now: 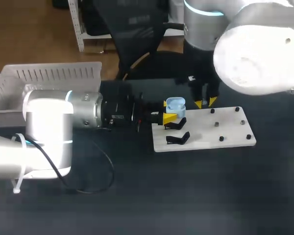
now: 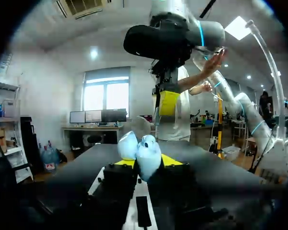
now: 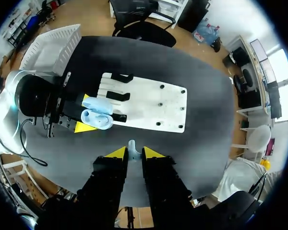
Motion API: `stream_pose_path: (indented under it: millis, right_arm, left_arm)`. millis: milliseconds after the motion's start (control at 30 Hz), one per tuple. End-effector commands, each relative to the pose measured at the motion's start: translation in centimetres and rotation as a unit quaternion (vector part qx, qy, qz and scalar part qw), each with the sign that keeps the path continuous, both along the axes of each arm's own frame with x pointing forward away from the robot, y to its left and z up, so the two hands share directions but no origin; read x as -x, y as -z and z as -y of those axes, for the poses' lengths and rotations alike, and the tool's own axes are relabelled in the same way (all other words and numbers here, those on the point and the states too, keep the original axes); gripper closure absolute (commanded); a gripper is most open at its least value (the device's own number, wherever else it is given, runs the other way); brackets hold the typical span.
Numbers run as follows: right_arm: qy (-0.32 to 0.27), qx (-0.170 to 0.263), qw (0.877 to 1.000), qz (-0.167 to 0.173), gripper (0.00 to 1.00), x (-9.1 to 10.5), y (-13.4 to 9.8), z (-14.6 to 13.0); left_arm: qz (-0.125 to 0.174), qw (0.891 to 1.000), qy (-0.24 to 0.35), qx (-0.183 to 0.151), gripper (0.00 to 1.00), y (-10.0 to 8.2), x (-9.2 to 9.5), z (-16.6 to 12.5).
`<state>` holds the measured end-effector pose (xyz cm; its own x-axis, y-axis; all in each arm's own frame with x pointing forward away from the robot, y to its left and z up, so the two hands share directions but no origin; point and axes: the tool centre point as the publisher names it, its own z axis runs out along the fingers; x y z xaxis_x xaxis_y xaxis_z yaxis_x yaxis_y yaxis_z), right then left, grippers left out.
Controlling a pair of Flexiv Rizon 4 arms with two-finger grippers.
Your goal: Pick up each earbud case from the left stands, insert the matching earbuds, close the lid, and place the case in the box.
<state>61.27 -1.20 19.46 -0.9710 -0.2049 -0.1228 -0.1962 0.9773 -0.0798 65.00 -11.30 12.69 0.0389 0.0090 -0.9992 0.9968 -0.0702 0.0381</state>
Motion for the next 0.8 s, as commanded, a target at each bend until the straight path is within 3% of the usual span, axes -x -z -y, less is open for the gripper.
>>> stream_pose_path:
  millis: [33,200,500,800]
  right_arm:
    - [0.000,0.001,1.000,0.000,1.00,0.0,0.0,0.0]
    - [0.000,0.001,1.000,0.000,1.00,0.0,0.0,0.0]
    - [-0.047,0.026,0.998,0.021,1.00,0.4,-2.2,-1.9]
    - [-0.100,0.046,0.994,-0.002,1.00,0.2,-1.8,-4.4]
  left_arm:
    - [0.002,1.000,-0.004,0.001,1.00,0.1,0.2,0.1]
    - [0.002,1.000,-0.004,0.001,1.00,0.1,0.2,0.1]
    - [0.002,1.000,-0.004,0.001,1.00,0.1,0.2,0.1]
    - [0.002,1.000,-0.004,0.001,1.00,0.1,0.2,0.1]
